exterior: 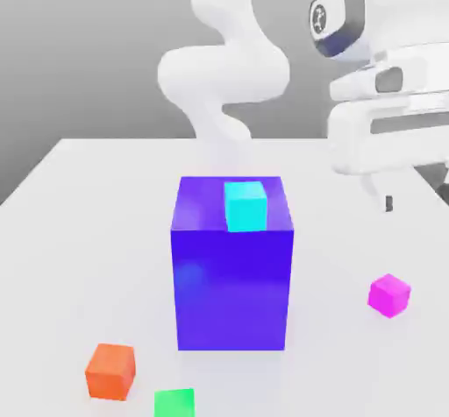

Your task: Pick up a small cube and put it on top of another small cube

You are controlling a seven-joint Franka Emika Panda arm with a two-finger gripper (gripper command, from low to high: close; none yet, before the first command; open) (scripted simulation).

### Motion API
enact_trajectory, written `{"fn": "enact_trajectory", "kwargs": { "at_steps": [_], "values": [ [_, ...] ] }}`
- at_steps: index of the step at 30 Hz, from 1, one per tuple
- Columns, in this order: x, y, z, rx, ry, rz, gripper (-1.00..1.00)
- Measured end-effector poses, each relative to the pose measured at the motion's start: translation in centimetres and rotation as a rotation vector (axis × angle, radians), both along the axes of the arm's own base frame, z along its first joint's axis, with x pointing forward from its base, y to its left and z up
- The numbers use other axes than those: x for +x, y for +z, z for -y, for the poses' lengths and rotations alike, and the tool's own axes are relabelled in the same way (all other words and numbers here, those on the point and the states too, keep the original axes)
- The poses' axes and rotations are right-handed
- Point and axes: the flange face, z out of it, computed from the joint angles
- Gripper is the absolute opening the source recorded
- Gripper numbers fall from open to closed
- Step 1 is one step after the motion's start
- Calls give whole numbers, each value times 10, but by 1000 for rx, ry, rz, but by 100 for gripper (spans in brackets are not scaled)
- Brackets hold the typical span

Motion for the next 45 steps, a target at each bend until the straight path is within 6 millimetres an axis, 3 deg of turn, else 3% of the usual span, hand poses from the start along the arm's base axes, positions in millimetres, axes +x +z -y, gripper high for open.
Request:
{"fn": "enact_trajectory", "kwargs": {
  "at_steps": [3, 6, 8, 13, 14, 21, 27, 29, 31, 34, 36, 41, 43, 45],
  "values": [
    [-43, -62, -32, -41, 95, -88, 0],
    [-89, -118, -46, -86, 168, -175, 0],
    [-99, -144, -47, -95, 179, -199, 0],
    [-103, -196, -46, -98, 183, -208, 0],
    [-103, -202, -46, -99, 183, -207, -100],
    [-103, -200, -46, -99, 183, -207, -100],
    [-102, -146, -46, -100, 182, -206, -100],
    [-69, -136, -27, -96, 136, -210, -100],
    [-25, -129, 4, -89, 72, -216, -100],
    [39, -118, 70, -77, -30, -223, -100],
    [72, -112, 118, -70, -91, -226, -100],
    [119, -97, 239, -55, -220, -227, -100],
    [131, -112, 281, -50, -262, -226, -100],
    [133, -140, 295, -50, -275, -226, -100]
  ]
}}
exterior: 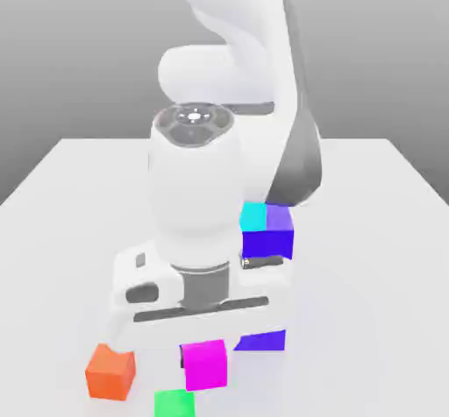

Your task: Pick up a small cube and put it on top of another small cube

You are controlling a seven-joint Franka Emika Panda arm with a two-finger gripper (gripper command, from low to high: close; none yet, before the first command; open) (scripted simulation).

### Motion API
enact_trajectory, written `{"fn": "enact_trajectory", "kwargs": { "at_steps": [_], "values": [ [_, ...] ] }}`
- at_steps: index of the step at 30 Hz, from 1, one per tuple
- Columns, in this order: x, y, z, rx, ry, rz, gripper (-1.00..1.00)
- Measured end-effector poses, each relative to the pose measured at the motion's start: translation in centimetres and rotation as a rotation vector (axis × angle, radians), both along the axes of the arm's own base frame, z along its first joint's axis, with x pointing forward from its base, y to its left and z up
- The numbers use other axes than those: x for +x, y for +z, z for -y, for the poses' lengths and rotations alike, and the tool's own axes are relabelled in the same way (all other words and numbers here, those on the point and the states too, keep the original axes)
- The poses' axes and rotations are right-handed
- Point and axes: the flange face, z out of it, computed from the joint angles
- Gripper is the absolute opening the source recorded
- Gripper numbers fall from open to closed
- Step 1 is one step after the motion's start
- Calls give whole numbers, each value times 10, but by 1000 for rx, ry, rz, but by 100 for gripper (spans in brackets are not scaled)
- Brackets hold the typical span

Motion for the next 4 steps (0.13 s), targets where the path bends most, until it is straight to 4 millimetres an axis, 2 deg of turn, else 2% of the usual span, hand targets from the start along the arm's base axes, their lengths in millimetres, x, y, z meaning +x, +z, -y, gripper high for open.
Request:
{"fn": "enact_trajectory", "kwargs": {
  "at_steps": [1, 4],
  "values": [
    [0, -8, 2, 0, -2, 0, 100],
    [0, -8, 2, 0, -2, 0, 100]
  ]
}}
